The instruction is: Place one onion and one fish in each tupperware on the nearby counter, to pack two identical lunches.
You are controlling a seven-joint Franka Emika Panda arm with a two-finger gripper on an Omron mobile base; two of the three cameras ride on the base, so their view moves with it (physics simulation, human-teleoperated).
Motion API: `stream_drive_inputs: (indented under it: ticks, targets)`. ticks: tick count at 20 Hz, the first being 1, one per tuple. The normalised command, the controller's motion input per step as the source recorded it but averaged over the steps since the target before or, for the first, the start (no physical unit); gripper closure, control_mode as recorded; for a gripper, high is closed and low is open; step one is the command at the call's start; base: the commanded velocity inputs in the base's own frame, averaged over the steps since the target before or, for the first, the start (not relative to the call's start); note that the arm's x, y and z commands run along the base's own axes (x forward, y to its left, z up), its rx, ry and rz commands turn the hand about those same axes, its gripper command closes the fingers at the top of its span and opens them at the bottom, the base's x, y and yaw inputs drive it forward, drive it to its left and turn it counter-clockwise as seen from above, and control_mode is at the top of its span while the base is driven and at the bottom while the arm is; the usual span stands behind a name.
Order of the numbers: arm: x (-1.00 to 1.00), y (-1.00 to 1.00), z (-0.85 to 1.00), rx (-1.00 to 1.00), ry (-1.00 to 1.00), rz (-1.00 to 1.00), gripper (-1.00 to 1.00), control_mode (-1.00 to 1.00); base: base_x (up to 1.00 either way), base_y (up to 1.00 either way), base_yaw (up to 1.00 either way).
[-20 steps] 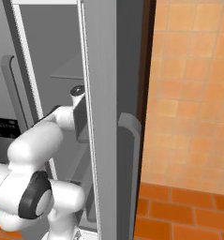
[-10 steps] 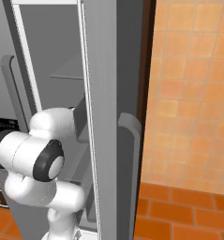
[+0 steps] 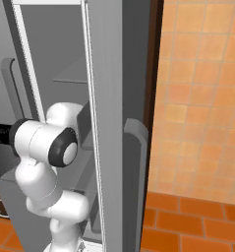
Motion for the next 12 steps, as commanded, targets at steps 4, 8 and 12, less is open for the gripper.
stream_drive_inputs:
  ticks: [4,8,12]
  targets:
    - [0.52,-0.10,-0.33,0.00,0.01,0.10,-1.00,-1.00,0.00,0.00,0.00]
    - [0.55,-0.05,-0.37,0.00,0.04,0.10,-1.00,-1.00,0.00,0.00,0.00]
    - [-0.35,0.14,-0.99,-0.15,0.04,0.07,1.00,-1.00,0.00,0.00,0.00]
